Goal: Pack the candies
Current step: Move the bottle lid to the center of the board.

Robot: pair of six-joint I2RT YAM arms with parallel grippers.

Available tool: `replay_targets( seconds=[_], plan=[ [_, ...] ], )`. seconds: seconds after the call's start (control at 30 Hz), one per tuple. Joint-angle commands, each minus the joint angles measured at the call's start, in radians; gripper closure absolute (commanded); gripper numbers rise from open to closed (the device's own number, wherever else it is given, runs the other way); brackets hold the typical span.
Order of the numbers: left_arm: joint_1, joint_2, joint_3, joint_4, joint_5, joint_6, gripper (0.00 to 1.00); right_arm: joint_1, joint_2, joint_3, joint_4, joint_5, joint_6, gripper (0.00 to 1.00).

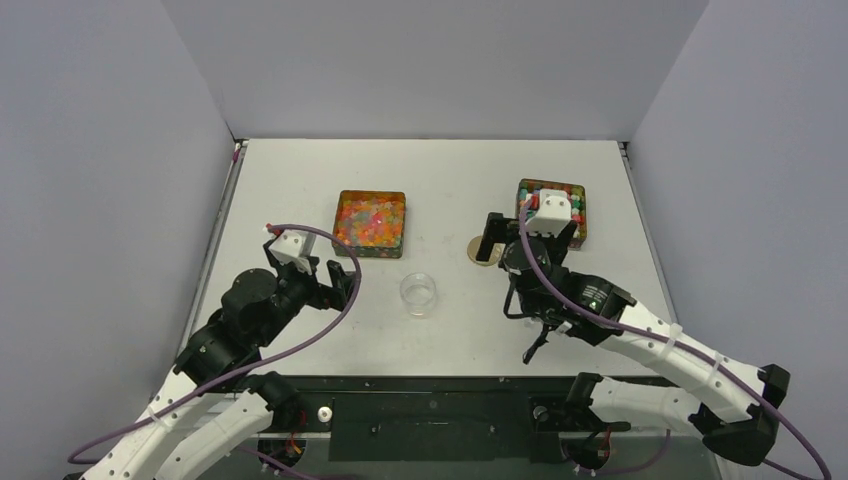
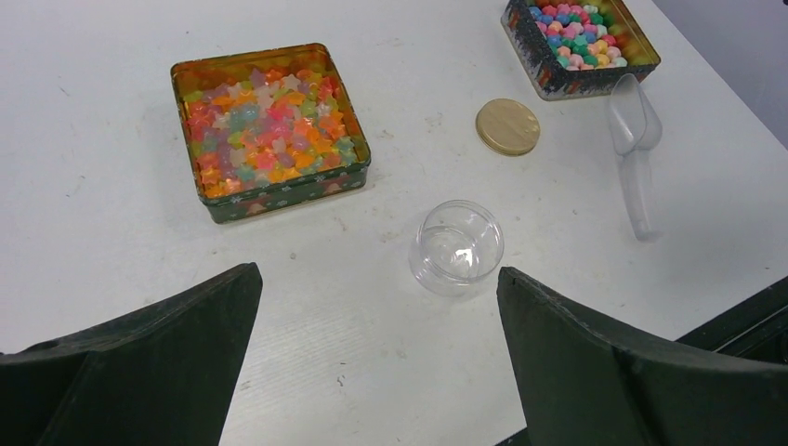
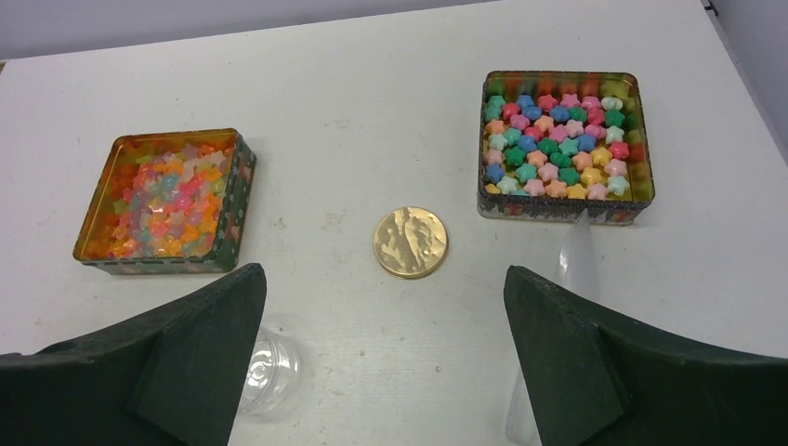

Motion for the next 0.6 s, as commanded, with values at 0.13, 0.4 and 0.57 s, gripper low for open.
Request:
replay_targets(
  seconds=[0.13,0.4,0.57],
  plan=[
    [0.027,0.001,0.004,0.027,0.029,-0.003,0.04,-0.116,0.175,0.119,-0.033,-0.18,-0.007,0.11],
    [0.027,-0.012,0.004,0.023,0.026,-0.004,0.04,-0.221,0.341,0.212,-0.043,-0.299,-0.029,0.24],
    [0.027,-0.026,0.002,0.023,0.024,-0.005,0.04,-0.276,0.438,0.274,-0.044,-0.374,-0.041,0.38]
  ],
)
